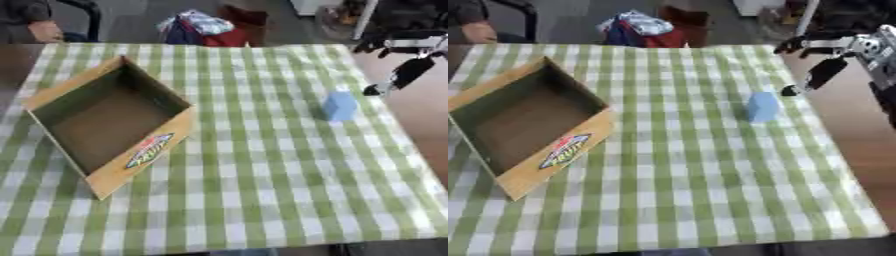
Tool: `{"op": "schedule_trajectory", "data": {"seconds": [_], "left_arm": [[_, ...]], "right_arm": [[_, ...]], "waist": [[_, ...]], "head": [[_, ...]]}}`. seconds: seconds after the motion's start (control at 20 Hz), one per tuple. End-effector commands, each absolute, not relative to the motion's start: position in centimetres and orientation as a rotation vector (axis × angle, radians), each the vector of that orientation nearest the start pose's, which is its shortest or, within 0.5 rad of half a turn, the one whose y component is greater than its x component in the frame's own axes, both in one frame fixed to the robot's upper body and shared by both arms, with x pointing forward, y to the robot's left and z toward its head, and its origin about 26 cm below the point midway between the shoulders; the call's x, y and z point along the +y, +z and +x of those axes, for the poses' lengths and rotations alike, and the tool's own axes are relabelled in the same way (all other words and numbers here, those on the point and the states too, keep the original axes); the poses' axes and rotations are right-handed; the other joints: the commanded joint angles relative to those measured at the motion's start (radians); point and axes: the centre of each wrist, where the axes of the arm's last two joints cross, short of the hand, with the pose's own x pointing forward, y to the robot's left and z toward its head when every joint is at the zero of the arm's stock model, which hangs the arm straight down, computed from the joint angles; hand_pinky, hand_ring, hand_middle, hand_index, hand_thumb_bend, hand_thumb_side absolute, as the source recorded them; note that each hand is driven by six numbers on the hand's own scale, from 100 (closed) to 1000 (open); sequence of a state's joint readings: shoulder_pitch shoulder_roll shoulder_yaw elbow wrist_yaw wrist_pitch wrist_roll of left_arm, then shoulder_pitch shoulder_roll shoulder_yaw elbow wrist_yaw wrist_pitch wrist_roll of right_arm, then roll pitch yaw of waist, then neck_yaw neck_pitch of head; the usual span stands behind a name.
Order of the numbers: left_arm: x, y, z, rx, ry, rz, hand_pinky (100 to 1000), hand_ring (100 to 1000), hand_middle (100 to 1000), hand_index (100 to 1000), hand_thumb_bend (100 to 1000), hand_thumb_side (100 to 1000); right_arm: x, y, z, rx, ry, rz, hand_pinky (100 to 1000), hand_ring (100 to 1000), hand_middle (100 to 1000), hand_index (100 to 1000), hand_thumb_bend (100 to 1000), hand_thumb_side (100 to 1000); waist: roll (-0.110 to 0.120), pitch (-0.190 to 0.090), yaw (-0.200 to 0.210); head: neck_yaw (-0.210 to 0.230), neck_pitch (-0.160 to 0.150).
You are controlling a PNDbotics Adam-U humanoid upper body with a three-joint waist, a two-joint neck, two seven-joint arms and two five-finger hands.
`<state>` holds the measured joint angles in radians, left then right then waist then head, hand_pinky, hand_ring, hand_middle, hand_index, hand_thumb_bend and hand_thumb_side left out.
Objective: Pick up objects on the table and place them in the box.
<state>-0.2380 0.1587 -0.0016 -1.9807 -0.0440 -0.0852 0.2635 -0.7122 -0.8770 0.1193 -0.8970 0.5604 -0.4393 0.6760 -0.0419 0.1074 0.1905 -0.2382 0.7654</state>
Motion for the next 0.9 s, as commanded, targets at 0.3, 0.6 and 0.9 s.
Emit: {"op": "schedule_trajectory", "data": {"seconds": [0.3,0.6,0.9], "left_arm": [[24.2,17.4,29.5,-2.338,0.051,0.225,650,592,661,704,100,678],[24.2,17.5,29.5,-2.339,0.053,0.221,650,592,660,703,100,678],[24.1,17.6,29.5,-2.343,0.054,0.216,650,593,658,703,100,679]], "right_arm": [[-47.5,20.9,40.7,-1.037,1.621,-0.715,901,1000,991,1000,465,371],[-47.0,20.1,41.2,-1.04,1.622,-0.705,899,1000,990,997,447,376],[-46.3,18.5,41.8,-1.014,1.631,-0.672,897,1000,989,975,424,390]], "waist": [[0.004,-0.011,0.002],[0.006,-0.007,0.008],[0.01,-0.001,0.013]], "head": [[0.0,0.005],[-0.002,0.005],[-0.004,0.005]]}}
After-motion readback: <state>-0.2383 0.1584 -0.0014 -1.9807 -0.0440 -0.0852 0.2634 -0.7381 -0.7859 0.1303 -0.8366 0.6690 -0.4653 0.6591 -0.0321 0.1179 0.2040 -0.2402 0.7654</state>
